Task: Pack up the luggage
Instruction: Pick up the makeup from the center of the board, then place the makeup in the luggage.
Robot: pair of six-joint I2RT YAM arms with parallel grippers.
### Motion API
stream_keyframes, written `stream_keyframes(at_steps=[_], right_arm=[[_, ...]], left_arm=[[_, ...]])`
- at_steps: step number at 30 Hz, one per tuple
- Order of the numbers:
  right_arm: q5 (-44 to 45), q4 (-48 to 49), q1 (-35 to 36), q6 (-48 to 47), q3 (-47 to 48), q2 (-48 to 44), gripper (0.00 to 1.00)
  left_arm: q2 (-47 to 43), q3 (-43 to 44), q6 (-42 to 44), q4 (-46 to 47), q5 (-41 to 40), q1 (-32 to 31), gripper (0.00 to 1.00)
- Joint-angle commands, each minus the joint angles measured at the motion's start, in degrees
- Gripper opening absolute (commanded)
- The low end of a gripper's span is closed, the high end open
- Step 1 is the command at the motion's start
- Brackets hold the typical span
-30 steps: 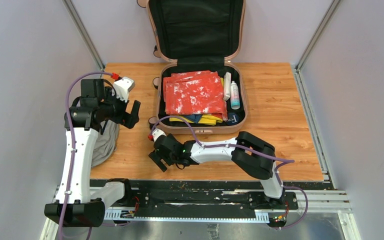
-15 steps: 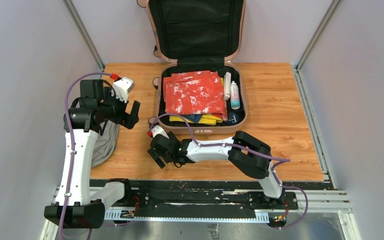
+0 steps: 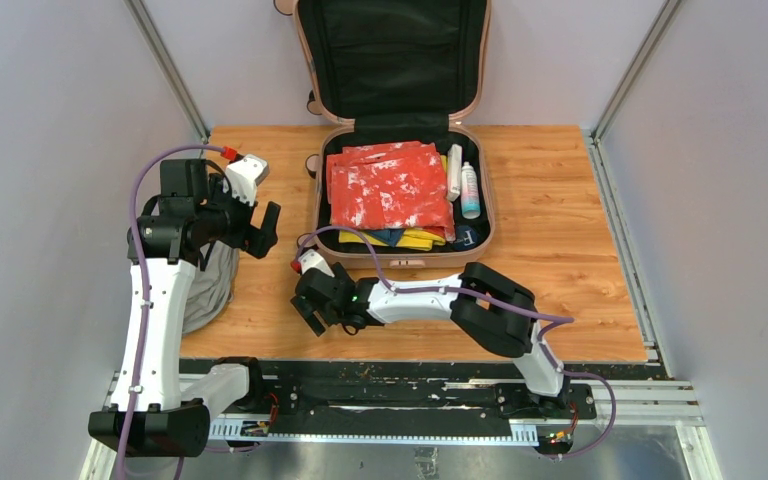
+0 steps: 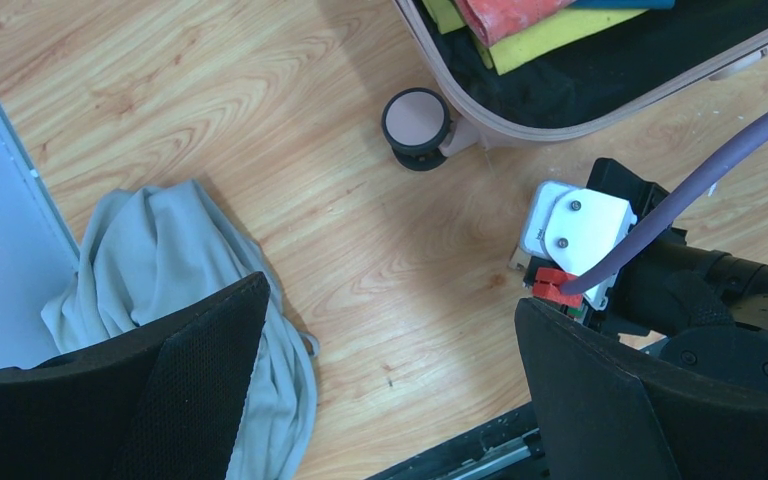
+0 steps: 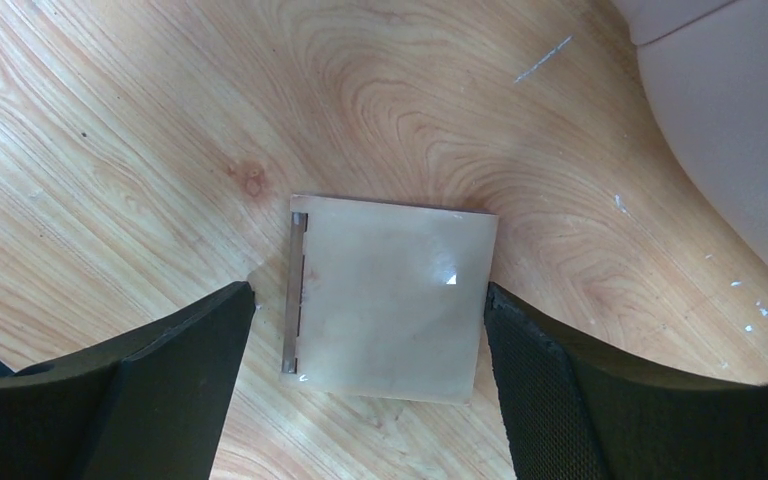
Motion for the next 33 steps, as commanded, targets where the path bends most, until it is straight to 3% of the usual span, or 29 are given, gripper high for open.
stream_keyframes(at_steps=[1,6,8,13,20,26,33], right_arm=[[2.92,-2.91,1.23,1.71,1.08,2.84,0.85],[5.44,-5.95,1.19,2.67,2.75,3.77,0.53],[6.36,-6.15,1.20,2.34,2.54,2.87,0.46],[8.46,-8.08,1.21,-0.13,2.13,-4.11,0.45],[10.45,-11.84,-1.27,-1.75,-0.02,-21.46,0.46],[9.75,-15.28,-13.20,-0.85,-4.38,-32.06,0.46],[8.25,-19.93,-30.13,1.59,-9.37,-32.83,0.46]], left_arm=[[-0.65,-1.03,0.70,-1.04,0.27,0.39,1.00],[-0.74,-1.06,0.70,-1.04,0.05,0.39,1.00],[-0.88,-0.76,0.72,-1.04,-0.11,0.39,1.00],[-0.99,-0.38,0.73,-1.04,-0.24,0.39,1.00],[-0.51,0.32,0.35,-1.04,-0.05,0.39,1.00],[-0.44,0.76,0.17,-1.04,0.11,0.39,1.00],[-1.08,0.27,0.20,-1.12,-0.06,0.44,1.00]])
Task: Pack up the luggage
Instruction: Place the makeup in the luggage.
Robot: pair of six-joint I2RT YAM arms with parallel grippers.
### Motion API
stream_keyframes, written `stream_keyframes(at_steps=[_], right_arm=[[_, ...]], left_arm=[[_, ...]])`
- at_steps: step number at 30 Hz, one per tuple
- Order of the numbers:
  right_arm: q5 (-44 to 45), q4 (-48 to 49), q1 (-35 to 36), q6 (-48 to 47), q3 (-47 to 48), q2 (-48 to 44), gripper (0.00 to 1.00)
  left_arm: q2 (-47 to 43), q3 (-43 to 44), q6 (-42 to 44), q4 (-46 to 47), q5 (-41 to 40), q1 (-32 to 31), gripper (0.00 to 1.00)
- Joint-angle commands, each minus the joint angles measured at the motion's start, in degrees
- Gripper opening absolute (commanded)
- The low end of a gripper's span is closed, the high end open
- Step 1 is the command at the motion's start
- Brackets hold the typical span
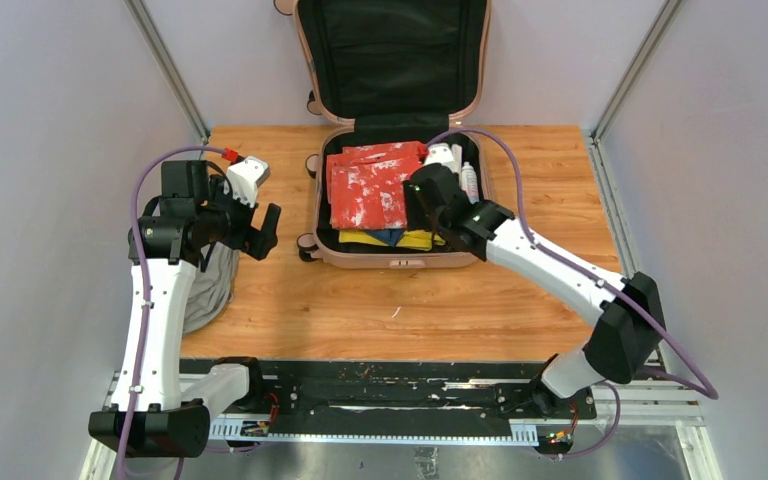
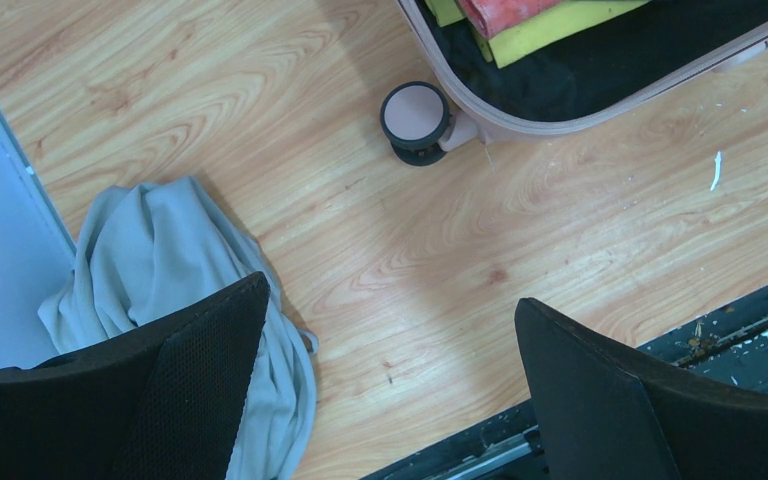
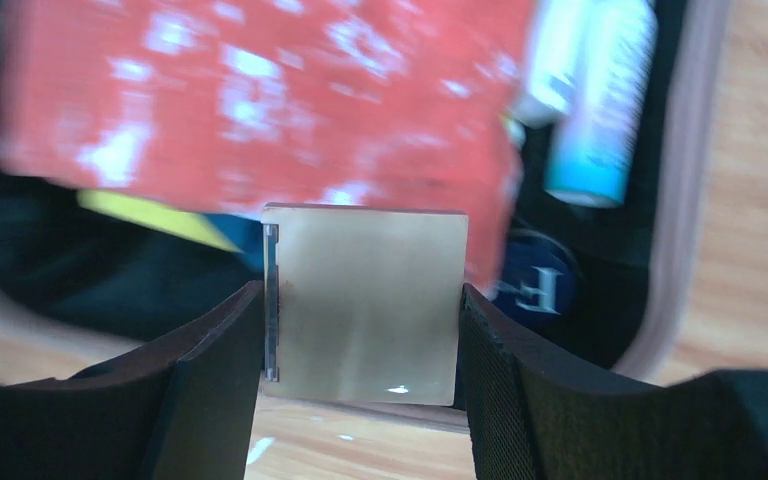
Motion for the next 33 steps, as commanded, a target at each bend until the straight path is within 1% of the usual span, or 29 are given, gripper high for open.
stream_keyframes(at_steps=[1,5,10,15,19,21,23,25,27,29,33], right_arm=[[-0.09,-6.62,-8.28,2.25,-5.48,1.49,0.46],[-0.51,-6.63,-13.33,3.10,-7.64,3.59,0.46],[-0.35,-6.22,-16.59,3.79,-8.35,7.55,0.45],[-0.62,-5.88,-17.70,3.75,-6.99,11.39,0.46],[-0.44,-5.96,-17.87,3.57,-5.31,14.13,0.49],[-0.80,-5.96,-17.91,3.42,-5.05,14.52,0.52],[-1.63,-5.96,-17.90,3.26,-5.15,14.13,0.60],[-2.57,-6.19,-17.97,2.87,-5.42,13.03,0.70],[-3.75,-6.30,-18.15,2.43,-5.73,10.98,0.77],[-4.91,-6.61,-18.58,1.92,-5.76,8.84,0.82],[-5.21,-8.26,-19.84,1.05,-4.87,6.59,0.83]], left_arm=[[-0.96,0.71,-0.11,-0.99,-0.06,0.38,1.00],[-0.98,0.62,-0.05,-0.99,-0.11,0.37,1.00],[-0.98,0.65,0.01,-0.99,-0.11,0.37,1.00],[-0.99,0.22,0.11,-0.99,-0.28,0.37,1.00],[-1.00,0.04,0.19,-0.97,-0.26,0.37,1.00],[-0.97,-0.05,0.29,-0.92,-0.35,0.37,1.00],[-0.75,-0.14,0.38,-0.90,-0.45,0.37,1.00],[-0.60,-0.14,0.50,-0.90,-0.46,0.37,1.00],[-0.34,-0.14,0.41,-0.90,-0.41,0.37,1.00],[-0.22,-0.06,0.46,-0.90,-0.24,0.37,1.00],[0.09,-0.02,0.12,-0.90,0.34,0.37,1.00]])
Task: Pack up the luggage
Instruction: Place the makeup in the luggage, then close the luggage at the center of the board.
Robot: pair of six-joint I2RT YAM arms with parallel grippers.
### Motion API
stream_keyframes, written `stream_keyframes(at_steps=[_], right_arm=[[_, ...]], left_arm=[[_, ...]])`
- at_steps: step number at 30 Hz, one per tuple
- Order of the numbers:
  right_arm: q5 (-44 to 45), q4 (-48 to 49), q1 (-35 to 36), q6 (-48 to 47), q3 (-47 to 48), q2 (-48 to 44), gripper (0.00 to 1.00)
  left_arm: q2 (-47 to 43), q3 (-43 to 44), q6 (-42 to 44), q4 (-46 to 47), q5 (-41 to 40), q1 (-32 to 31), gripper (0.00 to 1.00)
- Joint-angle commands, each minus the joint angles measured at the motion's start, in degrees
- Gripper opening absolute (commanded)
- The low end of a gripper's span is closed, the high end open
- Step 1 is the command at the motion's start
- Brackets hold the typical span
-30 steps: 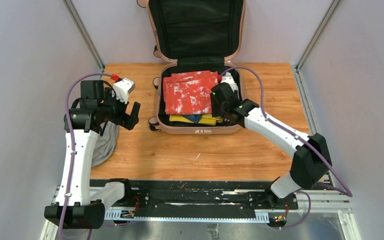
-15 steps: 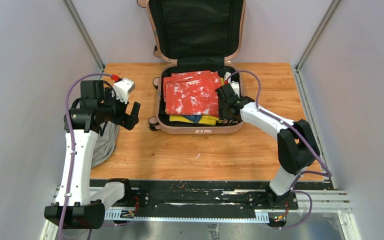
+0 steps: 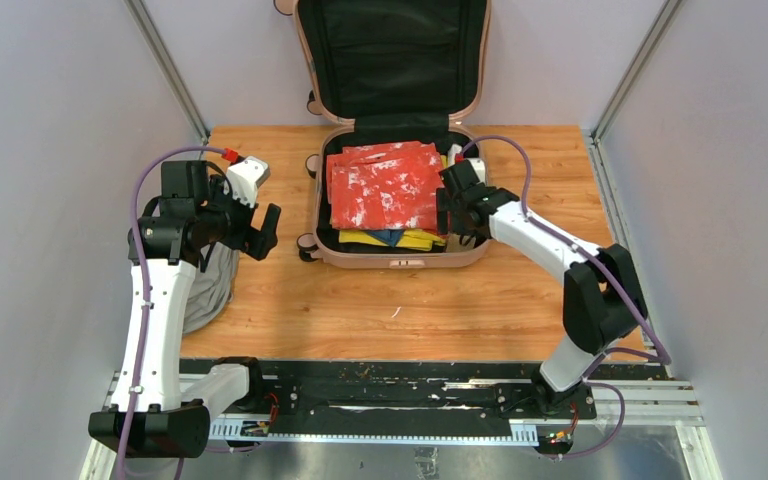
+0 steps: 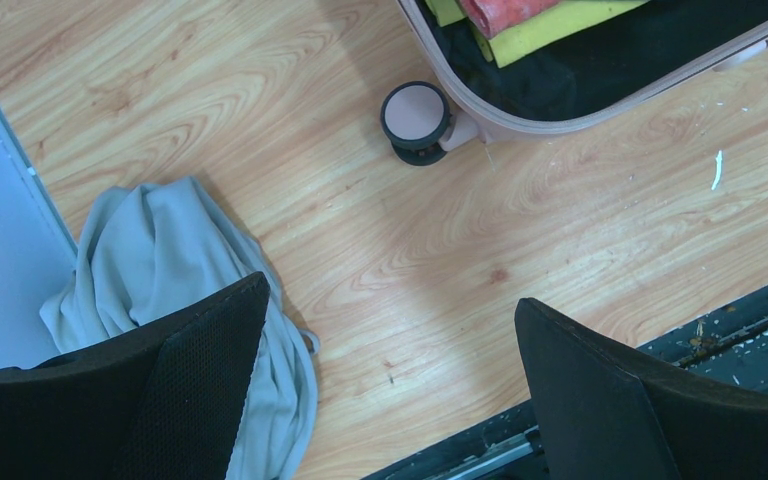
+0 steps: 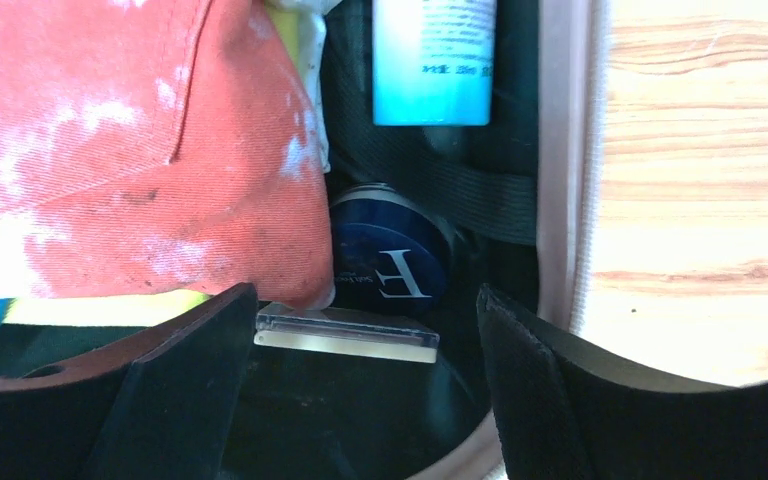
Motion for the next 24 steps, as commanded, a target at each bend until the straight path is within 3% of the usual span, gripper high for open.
stream_keyframes(at_steps=[1,7,12,17,24], right_arm=[[-0.80,-3.32,-2.08,-1.07,1.32,-3.90,0.84],[-2.43,-4.47,-3.87,-1.18,4.19,-6.20,0.85],[-7.25,-5.56,-9.95,-1.42,14.04,-5.48,0.86],[-12.81,-6.98,-16.77,-1.52,31.09,2.57,0.81],[-18.29,-5.61,-20.16,-6.33,59.85,19.40,0.73]], left_arm=[[0.30,-0.03,-0.17,-0.88,0.50,0.37,1.00],[0.01,-0.24,-0.12,-0.88,0.41,0.37,1.00],[0.30,-0.82,0.02,-0.88,0.46,0.37,1.00],[2.50,-3.10,0.40,-0.71,1.46,0.37,1.00],[5.28,-9.39,0.53,2.08,3.87,0.37,1.00]])
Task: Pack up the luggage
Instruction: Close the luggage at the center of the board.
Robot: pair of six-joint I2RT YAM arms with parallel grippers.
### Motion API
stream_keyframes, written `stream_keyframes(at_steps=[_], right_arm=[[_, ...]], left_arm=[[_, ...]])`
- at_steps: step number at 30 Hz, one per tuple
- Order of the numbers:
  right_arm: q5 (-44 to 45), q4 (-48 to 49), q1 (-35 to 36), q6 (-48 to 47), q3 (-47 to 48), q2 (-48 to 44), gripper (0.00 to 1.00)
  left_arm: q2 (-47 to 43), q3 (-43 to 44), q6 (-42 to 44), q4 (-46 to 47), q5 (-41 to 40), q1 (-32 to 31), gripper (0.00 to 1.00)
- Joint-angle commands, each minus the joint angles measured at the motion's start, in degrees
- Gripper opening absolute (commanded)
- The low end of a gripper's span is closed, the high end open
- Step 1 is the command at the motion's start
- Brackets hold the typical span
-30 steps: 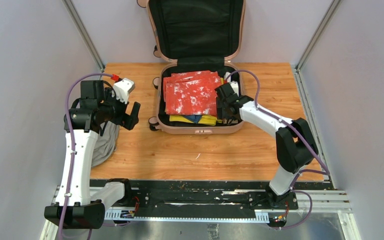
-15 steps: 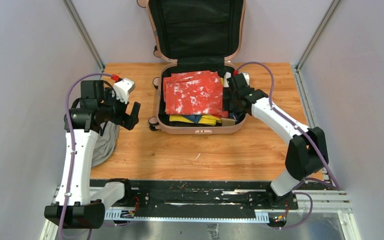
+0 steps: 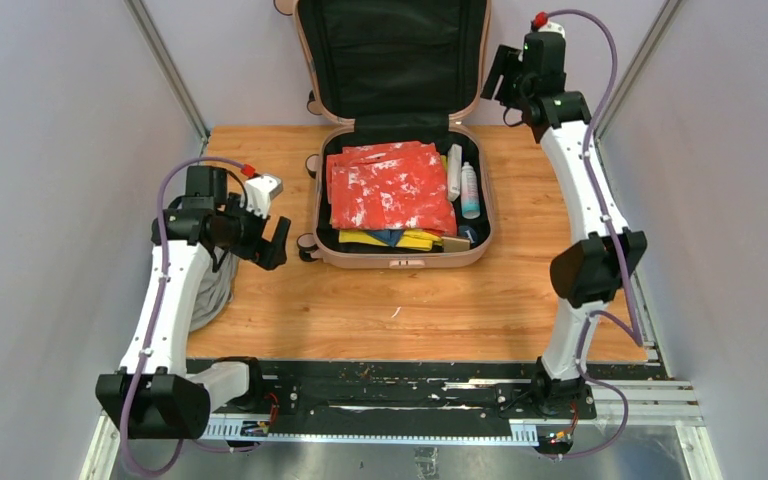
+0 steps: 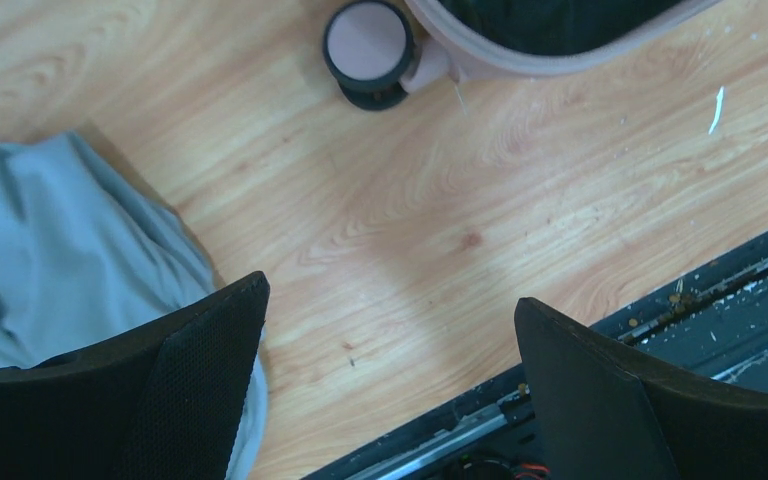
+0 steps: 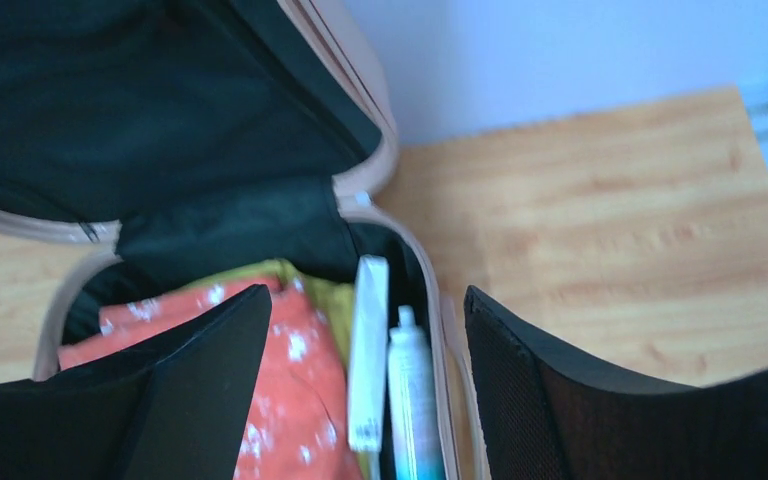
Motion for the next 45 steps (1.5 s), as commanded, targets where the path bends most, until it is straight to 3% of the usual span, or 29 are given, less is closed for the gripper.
stream_keyframes(at_steps=[1,4,10,21,23,25,28,30,37,45], right_arm=[[-5.78,-0.18,-1.55,-4.49,13.40,10.18,0.73],[-7.34,6.91,-2.18,-6.89,15.79,14.26,0.73],[-8.15,32.08,-3.40,-8.37,7.14,16.36,0.71],[-16.65,53.56,-3.66,-5.84,16.81,28.77,0.71],[-17.99,56.64,-3.60,-5.16,17.12,29.58,0.68],[-19.78,58.71,-3.60,-4.67,16.56,29.56,0.56],[-22.47,61.91,-3.42,-4.38,10.28,25.95,0.23],[-22.75,66.03,-3.32,-4.35,3.37,22.05,0.12],[-23.18,70.61,-3.14,-5.48,-16.69,9.11,0.06],[-20.38,73.68,-3.14,-5.24,-41.43,-4.95,0.07]], left_arm=[[1.33,-4.24,0.28,2.36,2.19,0.37,1.00],[2.01,-7.08,0.04,4.28,4.02,0.37,1.00],[5.82,-8.90,-0.93,6.39,6.69,0.37,1.00],[13.71,-12.77,-6.21,16.18,2.84,0.29,1.00],[15.15,-12.28,-7.00,16.34,3.35,0.34,1.00],[15.58,-11.79,-7.55,16.25,4.11,0.27,1.00],[15.35,-11.03,-7.57,15.52,4.02,0.29,1.00],[15.11,-9.99,-7.22,14.19,3.44,0.37,1.00],[10.69,-8.44,-6.40,11.58,1.36,0.88,1.00],[4.16,-7.33,-5.10,8.37,-0.77,2.31,1.00]])
